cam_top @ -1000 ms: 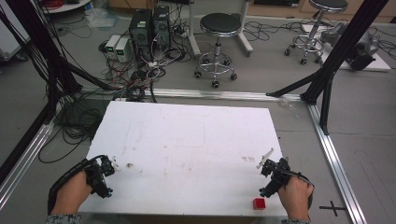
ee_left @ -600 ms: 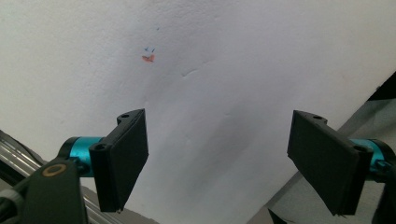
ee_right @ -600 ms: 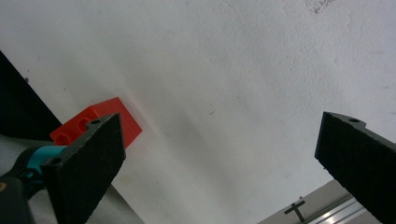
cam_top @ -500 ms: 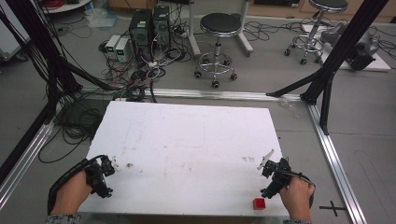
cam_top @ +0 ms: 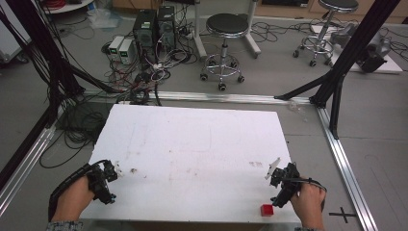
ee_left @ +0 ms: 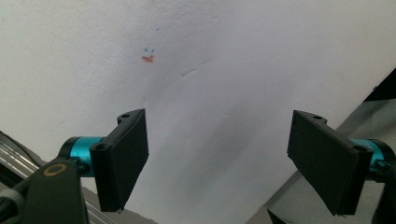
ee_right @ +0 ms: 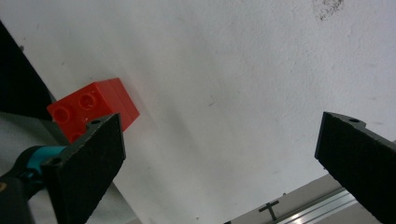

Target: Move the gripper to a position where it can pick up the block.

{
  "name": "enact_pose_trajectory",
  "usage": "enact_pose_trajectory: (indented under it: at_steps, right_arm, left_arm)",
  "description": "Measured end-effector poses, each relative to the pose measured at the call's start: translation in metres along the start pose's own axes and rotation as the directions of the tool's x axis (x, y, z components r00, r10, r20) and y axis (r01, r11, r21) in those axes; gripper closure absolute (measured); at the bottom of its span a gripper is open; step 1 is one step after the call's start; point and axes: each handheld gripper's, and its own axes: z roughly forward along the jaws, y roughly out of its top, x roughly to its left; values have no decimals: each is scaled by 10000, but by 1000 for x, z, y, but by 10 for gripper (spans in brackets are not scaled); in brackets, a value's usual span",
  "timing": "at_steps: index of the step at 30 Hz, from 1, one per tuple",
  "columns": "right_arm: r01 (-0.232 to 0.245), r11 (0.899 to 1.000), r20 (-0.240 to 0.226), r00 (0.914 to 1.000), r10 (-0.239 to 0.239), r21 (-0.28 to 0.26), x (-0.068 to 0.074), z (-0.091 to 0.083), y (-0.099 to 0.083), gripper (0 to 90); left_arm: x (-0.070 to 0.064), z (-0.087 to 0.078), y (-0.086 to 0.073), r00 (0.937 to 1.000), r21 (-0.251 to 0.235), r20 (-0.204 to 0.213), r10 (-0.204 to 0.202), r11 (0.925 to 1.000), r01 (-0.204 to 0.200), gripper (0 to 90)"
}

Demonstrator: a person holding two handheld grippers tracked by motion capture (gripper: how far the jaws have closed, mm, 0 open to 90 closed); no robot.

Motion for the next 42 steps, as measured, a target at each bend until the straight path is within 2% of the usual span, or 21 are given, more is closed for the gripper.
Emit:
enact_pose_trajectory:
  at_steps: [1,2,5,6,7,8,13,16,17,18,24,29,30,33,34,35,36,39,40,41,42]
  right_arm:
    - [0,10000,0,10000,0,0,0,0,0,8]
    - [309,9995,-51,9995,-309,9,1,-1,-1,8]
    - [514,9987,-166,9985,-514,16,2,-2,-2,8]
    - [916,9956,-135,9957,-913,190,5,-2,-1,8]
    - [916,9956,-135,9957,-913,190,5,-2,-1,8]
    - [1296,9908,-183,9915,-1290,382,8,-1,1,8]
    - [1695,9847,-272,9853,-1685,410,12,-1,3,9]
    - [2172,9749,-373,9758,-2155,481,16,1,4,8]
    - [2172,9749,-373,9758,-2155,481,16,1,4,8]
    - [2372,9700,-376,9712,-2355,531,18,1,5,8]
    - [2563,9644,-605,9657,-2525,648,24,4,6,8]
    - [2598,9637,-642,9645,-2560,612,31,3,6,8]
    - [2809,9577,-676,9586,-2767,630,33,4,7,8]
    - [2919,9540,-715,9552,-2871,679,38,6,6,8]
    - [3108,9473,-933,9482,-3035,773,42,9,6,8]
    - [3108,9473,-933,9482,-3035,773,42,9,6,8]
    - [3268,9415,-1034,9424,-3181,820,47,11,6,8]
    - [3378,9378,-1034,9386,-3293,803,51,12,6,8]
    - [3532,9325,-1001,9331,-3453,757,54,13,7,8]
    - [3532,9325,-1001,9331,-3453,757,54,13,7,8]
    - [3639,9287,-990,9291,-3564,716,55,14,8,8]
  left_arm:
    - [0,0,0,10000,0,0,0,10000,0,208]
    - [0,0,0,10000,-38,-43,-9,10000,9,208]
    - [0,-1,-1,10000,-50,-46,-34,10000,33,208]
    - [1,-1,-1,9999,-124,-123,-100,9999,99,209]
    - [1,-1,-1,9999,-124,-123,-100,9999,99,208]
    - [1,-2,-1,9999,-113,-101,-68,9999,67,208]
    - [1,-3,-2,9999,-198,-117,-101,9998,99,208]
    - [2,-4,-2,9999,-207,-107,-105,9997,103,208]
    - [2,-4,-2,9999,-207,-107,-105,9997,103,208]
    - [3,-4,-2,9999,-227,-92,-127,9997,124,208]
    - [2,-7,-1,9999,-333,-119,-102,9994,98,208]
    - [2,-9,0,9999,-397,-95,-70,9992,66,208]
    - [2,-9,-1,9999,-448,-145,-80,9990,73,208]
    - [2,-9,-2,9999,-450,-107,-110,9989,105,208]
    - [2,-10,-2,9998,-449,-141,-121,9989,115,208]
    - [2,-10,-2,9998,-436,-161,-124,9990,117,208]
    - [2,-10,-2,9998,-433,-153,-127,9990,120,208]
    - [2,-11,-1,9999,-464,-130,-97,9989,91,208]
    - [1,-10,-1,9998,-493,-149,-101,9987,94,208]
    - [2,-11,-1,9999,-488,-148,-62,9988,55,208]
    - [1,-11,-1,9999,-480,-126,-59,9988,53,208]
